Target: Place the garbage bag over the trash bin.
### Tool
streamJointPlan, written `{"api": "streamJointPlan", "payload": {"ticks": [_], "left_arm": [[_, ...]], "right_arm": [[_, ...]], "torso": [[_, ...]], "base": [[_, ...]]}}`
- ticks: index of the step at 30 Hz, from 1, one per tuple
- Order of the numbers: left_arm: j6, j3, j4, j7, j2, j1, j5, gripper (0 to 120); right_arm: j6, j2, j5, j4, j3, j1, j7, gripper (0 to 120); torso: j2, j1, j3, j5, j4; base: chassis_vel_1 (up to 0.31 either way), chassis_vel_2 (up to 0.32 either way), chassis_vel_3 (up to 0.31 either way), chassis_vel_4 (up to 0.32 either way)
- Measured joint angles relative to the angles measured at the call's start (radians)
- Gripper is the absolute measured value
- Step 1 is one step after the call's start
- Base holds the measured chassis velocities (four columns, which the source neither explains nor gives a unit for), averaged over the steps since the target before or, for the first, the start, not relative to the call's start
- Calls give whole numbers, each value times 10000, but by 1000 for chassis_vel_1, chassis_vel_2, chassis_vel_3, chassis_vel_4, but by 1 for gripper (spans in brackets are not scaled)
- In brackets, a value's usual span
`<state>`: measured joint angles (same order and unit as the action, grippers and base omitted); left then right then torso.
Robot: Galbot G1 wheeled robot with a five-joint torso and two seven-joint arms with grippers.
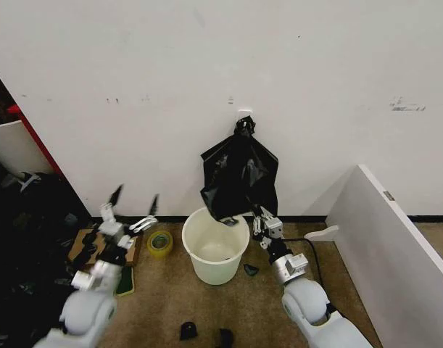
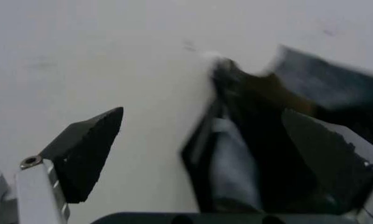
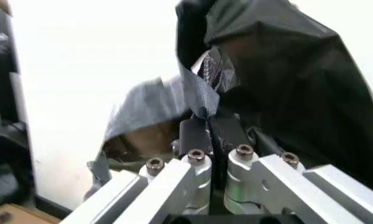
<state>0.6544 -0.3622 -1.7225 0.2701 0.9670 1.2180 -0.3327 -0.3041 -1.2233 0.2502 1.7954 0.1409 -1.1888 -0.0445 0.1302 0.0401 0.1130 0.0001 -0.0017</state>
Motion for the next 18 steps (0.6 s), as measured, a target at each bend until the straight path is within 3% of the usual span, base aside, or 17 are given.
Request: {"api": "streamJointPlan", "payload": {"ticks": [2, 8, 14, 18], "left_arm": [[-35, 505, 521, 164, -45, -760, 404, 100], [-433, 1787, 1784, -201, 276, -2679, 935, 100], [-1123, 2822, 2618, -183, 460, -3618, 494, 100], [-1323, 2916, 3127, 547, 759, -4009, 1231, 100]], "right_arm": [[-95, -17, 68, -43, -22, 101, -211, 0], [-289, -74, -129, -277, 69, 151, -440, 0], [-412, -151, -309, -405, 147, 195, -485, 0], [-489, -211, -308, -330, 169, 170, -537, 0]], "torso": [[0, -1, 0, 0, 11], [0, 0, 1, -2, -4], [0, 0, 1, 0, 5], [-1, 0, 1, -1, 0]], "base": [[0, 0, 0, 0], [0, 0, 0, 0], [0, 0, 0, 0], [0, 0, 0, 0]]}}
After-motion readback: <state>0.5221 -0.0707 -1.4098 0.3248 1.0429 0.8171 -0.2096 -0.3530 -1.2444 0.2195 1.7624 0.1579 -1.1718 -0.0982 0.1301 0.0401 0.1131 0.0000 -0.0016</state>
